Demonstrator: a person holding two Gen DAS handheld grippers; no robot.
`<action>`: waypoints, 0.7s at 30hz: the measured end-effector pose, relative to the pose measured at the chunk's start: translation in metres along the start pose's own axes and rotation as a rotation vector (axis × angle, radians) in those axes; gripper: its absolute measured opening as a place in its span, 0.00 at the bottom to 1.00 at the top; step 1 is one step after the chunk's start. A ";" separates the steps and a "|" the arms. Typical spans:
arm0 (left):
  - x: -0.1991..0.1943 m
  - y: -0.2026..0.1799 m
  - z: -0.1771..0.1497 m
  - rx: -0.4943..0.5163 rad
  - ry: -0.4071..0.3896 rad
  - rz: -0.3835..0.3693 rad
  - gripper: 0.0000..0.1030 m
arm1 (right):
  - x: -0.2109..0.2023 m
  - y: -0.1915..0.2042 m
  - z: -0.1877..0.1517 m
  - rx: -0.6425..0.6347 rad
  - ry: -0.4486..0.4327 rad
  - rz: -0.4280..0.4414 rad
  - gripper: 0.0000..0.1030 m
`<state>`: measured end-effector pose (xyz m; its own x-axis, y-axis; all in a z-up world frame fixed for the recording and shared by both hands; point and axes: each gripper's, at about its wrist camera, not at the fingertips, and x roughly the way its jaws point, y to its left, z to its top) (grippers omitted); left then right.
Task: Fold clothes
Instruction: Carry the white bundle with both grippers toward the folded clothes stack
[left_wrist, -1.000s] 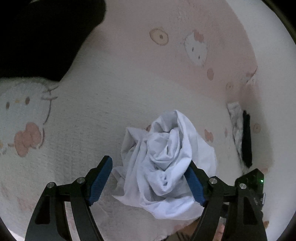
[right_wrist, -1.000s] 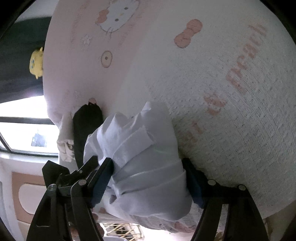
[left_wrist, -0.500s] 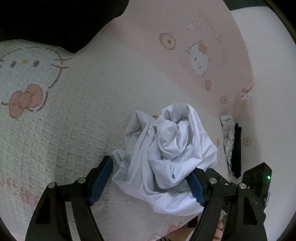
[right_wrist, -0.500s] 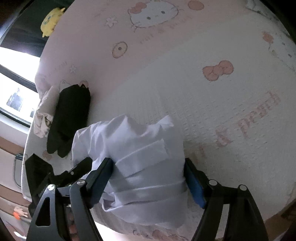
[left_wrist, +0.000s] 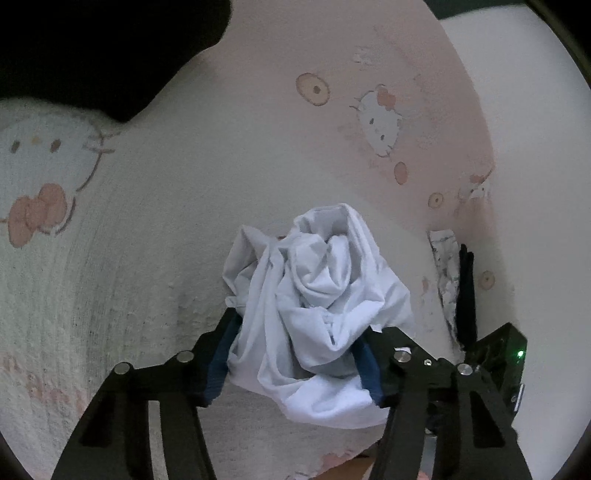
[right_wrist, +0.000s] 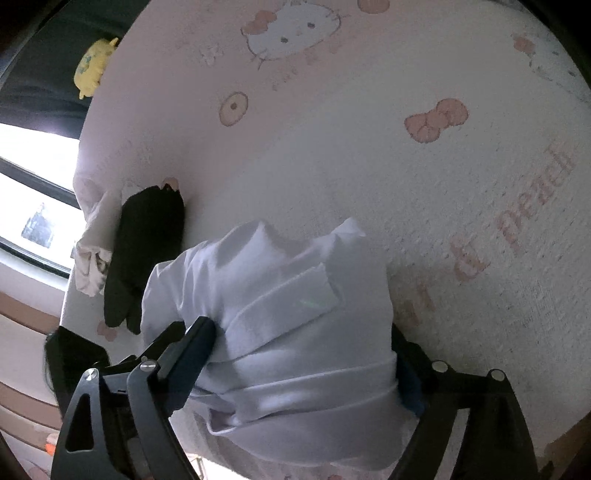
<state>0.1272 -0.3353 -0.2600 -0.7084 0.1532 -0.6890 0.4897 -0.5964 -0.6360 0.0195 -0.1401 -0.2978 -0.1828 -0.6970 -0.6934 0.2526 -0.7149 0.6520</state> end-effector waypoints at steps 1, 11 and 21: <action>0.001 -0.002 0.000 0.011 -0.006 0.005 0.51 | -0.001 0.000 0.000 -0.002 -0.001 -0.003 0.81; -0.016 -0.031 0.003 0.081 -0.058 -0.057 0.45 | -0.014 0.005 0.013 -0.035 -0.064 0.083 0.73; -0.057 -0.078 0.013 0.070 -0.150 -0.185 0.45 | -0.067 0.063 0.043 -0.211 -0.196 0.090 0.72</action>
<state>0.1227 -0.3077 -0.1673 -0.8527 0.1499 -0.5004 0.3117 -0.6227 -0.7177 0.0069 -0.1407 -0.1975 -0.3250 -0.7693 -0.5500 0.4638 -0.6365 0.6162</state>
